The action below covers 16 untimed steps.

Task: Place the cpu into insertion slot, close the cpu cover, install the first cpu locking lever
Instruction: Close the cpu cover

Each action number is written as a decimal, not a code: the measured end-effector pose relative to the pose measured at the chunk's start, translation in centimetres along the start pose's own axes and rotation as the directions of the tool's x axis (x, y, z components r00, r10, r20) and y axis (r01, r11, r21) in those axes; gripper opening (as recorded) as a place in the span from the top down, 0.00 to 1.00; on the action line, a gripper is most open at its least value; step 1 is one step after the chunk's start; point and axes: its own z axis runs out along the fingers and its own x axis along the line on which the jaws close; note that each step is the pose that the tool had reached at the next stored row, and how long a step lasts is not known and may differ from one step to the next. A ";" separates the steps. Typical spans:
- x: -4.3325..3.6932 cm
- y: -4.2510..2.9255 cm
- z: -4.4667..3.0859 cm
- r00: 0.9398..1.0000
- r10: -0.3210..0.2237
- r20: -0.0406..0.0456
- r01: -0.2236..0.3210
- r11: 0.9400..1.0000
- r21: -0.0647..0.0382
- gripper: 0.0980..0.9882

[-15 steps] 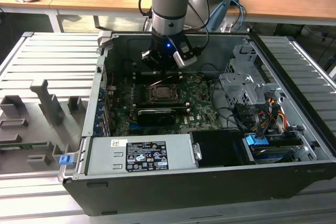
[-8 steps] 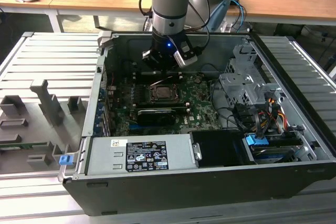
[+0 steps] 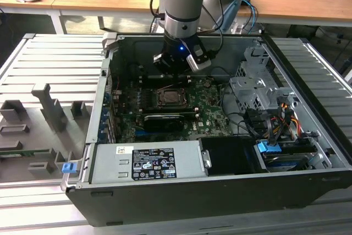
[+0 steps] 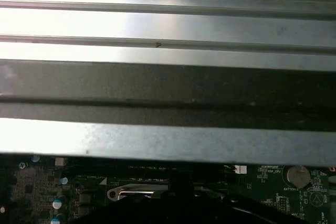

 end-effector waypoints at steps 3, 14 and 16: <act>-0.13 -0.03 0.22 1.000 0.001 0.000 -0.001 1.000 -0.001 0.99; -0.55 -0.17 1.14 1.000 0.001 0.000 -0.001 1.000 -0.001 0.99; -0.61 -0.20 1.37 1.000 0.001 0.000 -0.001 1.000 -0.001 0.99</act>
